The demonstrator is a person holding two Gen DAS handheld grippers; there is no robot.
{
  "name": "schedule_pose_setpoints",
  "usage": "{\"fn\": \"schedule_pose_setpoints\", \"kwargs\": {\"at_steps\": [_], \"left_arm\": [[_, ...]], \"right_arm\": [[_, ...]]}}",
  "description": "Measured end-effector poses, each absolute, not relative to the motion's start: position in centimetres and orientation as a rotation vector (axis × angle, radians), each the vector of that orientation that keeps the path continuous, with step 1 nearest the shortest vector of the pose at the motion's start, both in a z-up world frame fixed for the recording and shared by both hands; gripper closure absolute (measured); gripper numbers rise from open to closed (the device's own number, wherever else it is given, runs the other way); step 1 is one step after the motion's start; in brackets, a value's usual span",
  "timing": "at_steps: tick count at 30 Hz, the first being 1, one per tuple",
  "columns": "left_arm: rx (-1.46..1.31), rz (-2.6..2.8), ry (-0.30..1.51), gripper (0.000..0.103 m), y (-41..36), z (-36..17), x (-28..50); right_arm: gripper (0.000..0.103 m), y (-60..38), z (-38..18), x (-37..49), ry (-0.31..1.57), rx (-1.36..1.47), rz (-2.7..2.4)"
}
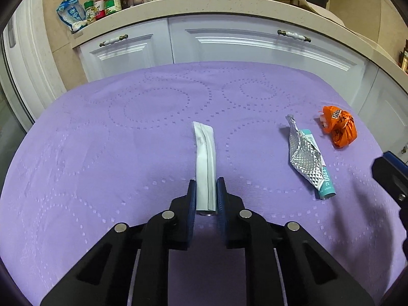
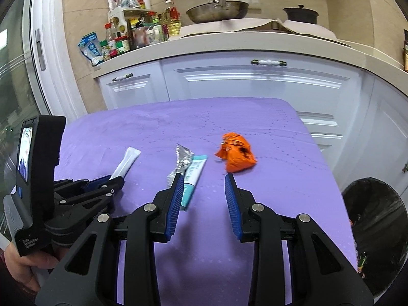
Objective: Collect trash
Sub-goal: 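Grasp the small white tube with the left tool while the right tool grasps the foil packet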
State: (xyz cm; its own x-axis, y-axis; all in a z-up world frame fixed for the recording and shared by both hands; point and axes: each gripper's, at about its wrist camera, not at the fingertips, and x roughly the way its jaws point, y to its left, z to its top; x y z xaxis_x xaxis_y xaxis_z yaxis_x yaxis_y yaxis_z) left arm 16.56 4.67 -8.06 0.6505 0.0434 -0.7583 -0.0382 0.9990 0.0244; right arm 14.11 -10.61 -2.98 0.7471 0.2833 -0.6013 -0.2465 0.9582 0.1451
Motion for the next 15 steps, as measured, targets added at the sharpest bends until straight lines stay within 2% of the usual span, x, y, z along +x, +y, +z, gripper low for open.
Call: {"fn": "schedule_pose_setpoints", "kwargs": {"at_steps": [15], "left_arm": [[-0.016, 0.107, 0.777, 0.093, 10.1, -6.2, 14.0]], "right_arm": [[0.070, -6.0, -4.9, 16.8, 0.761, 0.000, 0.338]]}}
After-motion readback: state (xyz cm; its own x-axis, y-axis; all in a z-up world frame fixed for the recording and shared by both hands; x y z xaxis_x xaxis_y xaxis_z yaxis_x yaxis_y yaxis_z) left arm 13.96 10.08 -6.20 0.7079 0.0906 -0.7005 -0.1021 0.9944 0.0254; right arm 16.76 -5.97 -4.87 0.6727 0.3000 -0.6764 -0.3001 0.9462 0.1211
